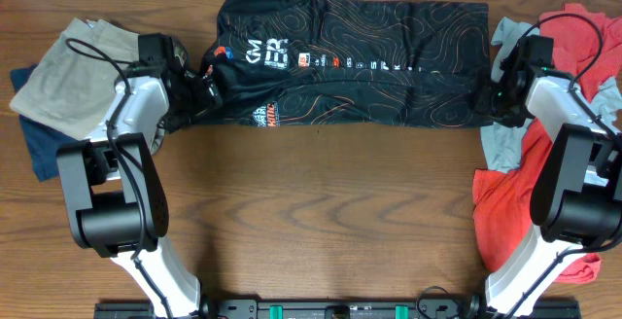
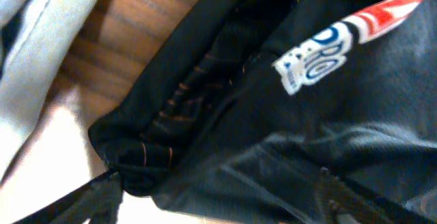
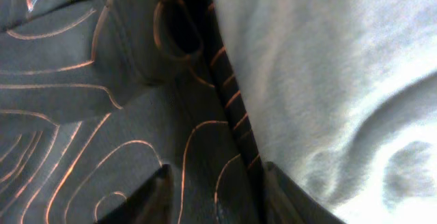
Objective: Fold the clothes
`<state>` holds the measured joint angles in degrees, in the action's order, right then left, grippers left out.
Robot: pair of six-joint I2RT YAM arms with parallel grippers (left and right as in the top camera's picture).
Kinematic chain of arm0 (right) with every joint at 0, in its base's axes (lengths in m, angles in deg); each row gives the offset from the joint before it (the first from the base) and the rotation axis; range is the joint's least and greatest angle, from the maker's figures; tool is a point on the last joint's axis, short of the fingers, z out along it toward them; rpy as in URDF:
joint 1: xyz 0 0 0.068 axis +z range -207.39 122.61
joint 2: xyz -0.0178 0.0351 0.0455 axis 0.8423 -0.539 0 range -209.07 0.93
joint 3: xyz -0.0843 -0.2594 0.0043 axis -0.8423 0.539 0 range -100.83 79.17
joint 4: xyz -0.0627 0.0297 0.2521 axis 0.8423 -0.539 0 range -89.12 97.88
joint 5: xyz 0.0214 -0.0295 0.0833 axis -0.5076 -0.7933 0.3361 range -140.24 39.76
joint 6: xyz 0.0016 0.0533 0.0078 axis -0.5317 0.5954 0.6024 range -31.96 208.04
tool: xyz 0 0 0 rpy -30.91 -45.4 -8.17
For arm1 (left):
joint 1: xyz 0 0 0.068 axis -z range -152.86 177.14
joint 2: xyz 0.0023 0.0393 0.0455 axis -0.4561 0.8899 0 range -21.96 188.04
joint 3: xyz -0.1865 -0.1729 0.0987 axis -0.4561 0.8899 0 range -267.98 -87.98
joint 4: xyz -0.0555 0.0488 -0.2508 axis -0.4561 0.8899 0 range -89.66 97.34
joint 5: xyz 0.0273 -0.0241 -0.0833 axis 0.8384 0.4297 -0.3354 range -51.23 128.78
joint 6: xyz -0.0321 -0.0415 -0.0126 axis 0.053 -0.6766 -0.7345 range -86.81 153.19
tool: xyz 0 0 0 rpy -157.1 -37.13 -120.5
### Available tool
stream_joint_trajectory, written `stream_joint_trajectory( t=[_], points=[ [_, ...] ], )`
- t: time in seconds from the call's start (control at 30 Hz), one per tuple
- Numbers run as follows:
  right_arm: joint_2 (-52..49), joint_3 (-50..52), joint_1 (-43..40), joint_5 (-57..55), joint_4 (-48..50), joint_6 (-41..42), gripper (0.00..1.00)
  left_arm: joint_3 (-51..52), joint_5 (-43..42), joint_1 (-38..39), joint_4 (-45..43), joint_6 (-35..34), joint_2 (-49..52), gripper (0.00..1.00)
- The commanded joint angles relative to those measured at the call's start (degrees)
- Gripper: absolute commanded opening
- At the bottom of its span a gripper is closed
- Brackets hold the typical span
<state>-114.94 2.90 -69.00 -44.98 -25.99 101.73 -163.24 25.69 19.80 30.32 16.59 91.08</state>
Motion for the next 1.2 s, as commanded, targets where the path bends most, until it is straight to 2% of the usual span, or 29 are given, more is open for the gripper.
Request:
stream_joint_trajectory(
  t=[0.0, 0.03, 0.1, 0.17, 0.23, 0.27, 0.5, 0.83, 1.07, 1.13, 1.17],
  points=[
    [0.4, 1.4, 0.7, -0.5, 0.7, 0.0, 0.25, 1.8, 0.7, -0.2, -2.2, -0.5, -0.1, 0.78],
    [0.3, 1.4, 0.7, -0.6, 0.4, 0.0, 0.17, 1.9, 0.7, -0.2, -2.2, -0.4, -0.1, 0.7],
    [0.3, 1.4, 0.7, -1.0, -0.4, 0.0, 0.01, 1.9, 0.7, -0.3, -2.1, -0.4, -0.1, 0.5],
    [0.3, 1.4, 0.7, -2.2, -1.6, 0.0, 0.01, 1.9, 0.8, -0.5, -1.6, 0.0, -0.1, 0.23],
    [0.3, 1.4, 0.7, -3.5, -3.2, 0.0, 0.01, 1.9, 0.8, -0.9, -0.1, 0.0, -0.1, 0.08],
    [0.4, 1.4, 0.7, -4.5, -4.1, 0.0, 0.01, 1.9, 0.8, -1.2, 0.9, 0.0, -0.1, 0.06],
    [0.4, 1.4, -0.2, -13.0, -12.1, 0.0, 0.01, 1.9, 8.7, -4.6, 12.2, 0.5, -0.2, 0.06],
    [0.4, 1.4, -1.5, -14.5, -24.3, 0.0, 0.01, 1.9, 8.7, -9.5, 28.7, 1.6, -0.2, 0.06],
    [0.7, 1.3, -1.4, -11.7, -27.1, 0.4, 0.01, 1.2, 5.4, -8.8, 28.4, 3.7, -2.1, 0.06],
    [1.5, 1.0, -1.4, -10.2, -27.0, 0.4, 0.02, 0.2, 3.0, -8.3, 27.5, 4.5, -3.3, 0.1],
    [2.1, 0.6, -1.4, -9.4, -26.7, 0.4, 0.05, -0.4, 2.4, -8.0, 26.9, 4.5, -4.2, 0.22]
  ],
)
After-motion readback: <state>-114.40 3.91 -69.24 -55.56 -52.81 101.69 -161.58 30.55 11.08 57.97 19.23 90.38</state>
